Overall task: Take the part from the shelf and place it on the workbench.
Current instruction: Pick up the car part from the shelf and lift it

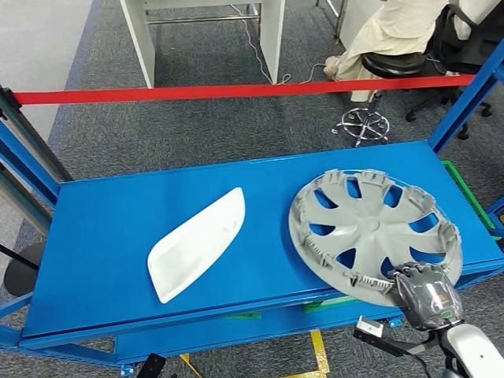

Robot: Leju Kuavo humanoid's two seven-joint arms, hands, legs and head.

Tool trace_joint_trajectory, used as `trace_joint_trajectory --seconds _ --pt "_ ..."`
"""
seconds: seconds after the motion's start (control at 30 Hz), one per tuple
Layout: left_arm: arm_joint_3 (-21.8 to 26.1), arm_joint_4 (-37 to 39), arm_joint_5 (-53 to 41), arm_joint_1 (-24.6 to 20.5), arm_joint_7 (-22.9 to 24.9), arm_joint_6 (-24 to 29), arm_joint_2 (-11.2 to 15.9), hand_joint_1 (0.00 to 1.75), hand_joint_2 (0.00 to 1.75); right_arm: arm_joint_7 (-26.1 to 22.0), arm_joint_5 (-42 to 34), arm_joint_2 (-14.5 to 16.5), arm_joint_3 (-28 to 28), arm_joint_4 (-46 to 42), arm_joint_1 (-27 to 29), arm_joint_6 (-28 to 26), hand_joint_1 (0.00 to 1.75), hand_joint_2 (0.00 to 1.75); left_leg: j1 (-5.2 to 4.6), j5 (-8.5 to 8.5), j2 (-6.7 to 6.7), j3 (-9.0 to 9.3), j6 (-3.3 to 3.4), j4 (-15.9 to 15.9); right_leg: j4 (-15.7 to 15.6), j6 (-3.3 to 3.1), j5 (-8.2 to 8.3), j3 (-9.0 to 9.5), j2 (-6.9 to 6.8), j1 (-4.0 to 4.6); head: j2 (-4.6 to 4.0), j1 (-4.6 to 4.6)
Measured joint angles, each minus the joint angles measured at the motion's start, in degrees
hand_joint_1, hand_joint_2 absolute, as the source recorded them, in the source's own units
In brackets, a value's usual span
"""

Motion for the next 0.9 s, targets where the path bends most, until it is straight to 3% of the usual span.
trace_joint_trajectory --seconds 0.03,0.07,0.1,0.17,0.2,0.33,0.4,0.47,0.5,0.53,0.57,0.67,0.73,0.83,0.9 --pt "0.36 0.0 0.62 -0.02 -0.01 0.15 -0.07 0.0 1.75 -0.03 -0.13 0.0 -0.07 -0.74 0.16 -0.43 1.75 1.75 0.0 -0.05 0.01 0.04 0.01 0.03 0.23 0.1 0.75 -0.26 -0.01 -0.03 0.0 0.0" --pt "0.77 0.0 1.18 -0.04 0.01 0.26 -0.15 0.0 1.75 -0.04 -0.26 -0.01 -0.2 -1.56 0.28 -0.85 1.75 1.75 0.03 -0.11 -0.01 0.11 -0.04 0.08 -1.76 0.16 2.47 0.56 -0.02 -0.08 0.0 0.0" --pt "1.17 0.0 1.62 -0.07 0.04 0.35 -0.26 0.0 1.75 -0.03 -0.39 -0.01 -0.39 -2.44 0.35 -1.31 1.75 1.75 0.07 -0.22 -0.05 0.2 -0.17 0.15 -5.42 0.22 4.68 2.22 -0.05 -0.17 0.0 0.01" --pt "1.86 0.0 2.0 -0.15 0.19 0.59 -0.35 0.0 1.75 -0.03 -0.57 -0.03 -0.83 -4.07 0.24 -2.34 1.75 1.75 -0.1 -0.48 -0.15 0.15 -0.66 0.48 -12.17 0.12 7.14 5.56 0.02 -0.21 0.0 0.01" --pt "2.11 0.0 2.04 -0.2 0.34 0.72 -0.36 0.0 1.75 -0.1 -0.6 -0.03 -1.07 -4.84 0.19 -2.92 1.75 1.75 -0.23 -0.53 -0.2 0.03 -0.95 0.64 -13.93 -0.06 7.41 6.46 0.09 -0.19 0.0 -0.02" --pt "2.44 0.0 1.68 -0.3 1.29 1.03 -0.37 0.0 1.75 -1.08 0.32 -0.02 -1.68 -7.4 -0.88 -6.28 1.75 1.75 -0.31 -1.17 -0.2 -0.39 -1.81 1.62 -14.41 -1.26 7.25 6.81 0.3 -0.19 0.0 -0.16" --pt "2.44 0.0 1.26 -0.54 1.59 1.25 -0.47 0.0 1.75 -1.46 1.35 0.05 -1.68 -8.44 -2.18 -8.59 1.75 1.75 -0.22 -3.86 -0.14 -2.16 -2.31 5.94 -14.5 -1.88 7.3 6.94 0.18 -0.29 0.0 -0.36" --pt "2.44 0.0 0.91 -0.78 1.95 1.46 -0.65 0.0 1.75 -1.63 2.9 0.27 -1.59 -8.98 -3.32 -10.81 1.75 1.75 -0.18 -7.21 -0.1 -5.46 -2.54 13.3 -14.5 -2.25 7.25 6.97 0.04 -0.13 0.0 -0.49" --pt "2.44 0.0 0.74 -0.83 2.09 1.54 -0.73 0.0 1.75 -1.62 3.94 0.47 -1.52 -9.09 -3.72 -11.72 1.75 1.75 -0.18 -7.97 -0.1 -6.72 -2.52 16.04 -14.49 -2.31 7.22 7.0 0.0 -0.02 0.0 -0.48" --pt "2.43 0.0 0.58 -0.86 2.18 1.63 -0.82 0.0 1.75 -1.44 5.26 0.69 -1.4 -9.15 -4.05 -12.61 1.75 1.75 -0.21 -7.55 -0.09 -7.12 -2.37 16.79 -14.49 -2.35 7.2 7.04 0.0 0.1 0.0 -0.48" --pt "2.39 0.0 0.4 -0.9 2.22 1.72 -0.87 0.0 1.75 -1.19 6.74 0.93 -1.25 -9.24 -4.35 -13.44 1.75 1.75 -0.27 -6.15 -0.09 -6.61 -2.09 15.54 -14.48 -2.37 7.18 7.1 0.02 0.21 0.0 -0.48" --pt "2.26 0.0 -0.18 -1.28 2.39 1.91 -0.95 0.0 1.75 0.0 11.26 1.44 -0.92 -9.49 -5.54 -16.07 1.75 1.75 -0.72 -0.62 -0.08 -2.17 -0.71 5.31 -14.42 -2.36 7.05 7.22 0.08 0.58 0.0 -0.42" --pt "2.21 0.0 -0.41 -1.57 2.63 1.99 -1.08 0.0 1.75 0.91 13.53 1.7 -0.86 -9.51 -6.7 -17.6 1.75 1.75 -0.97 -0.07 -0.06 -0.86 -0.3 1.84 -14.34 -2.06 7.1 6.85 0.05 0.67 0.0 -0.39" --pt "2.14 0.0 -0.59 -1.72 3.07 2.27 -1.41 0.0 1.75 1.92 15.84 2.05 -0.79 -9.51 -8.26 -19.07 1.75 1.75 -0.77 -0.03 -0.06 -0.68 -0.16 0.69 -14.08 -1.26 6.81 6.28 -0.04 0.51 0.0 -0.37" --pt "2.03 0.0 -0.81 -1.89 3.19 2.55 -1.69 0.0 1.75 2.34 16.94 2.29 -0.75 -9.5 -9.19 -19.72 1.75 1.75 -0.46 0.31 -0.02 -0.46 0.13 0.08 -10.84 -0.72 4.65 4.62 -0.06 0.43 0.0 -0.21"
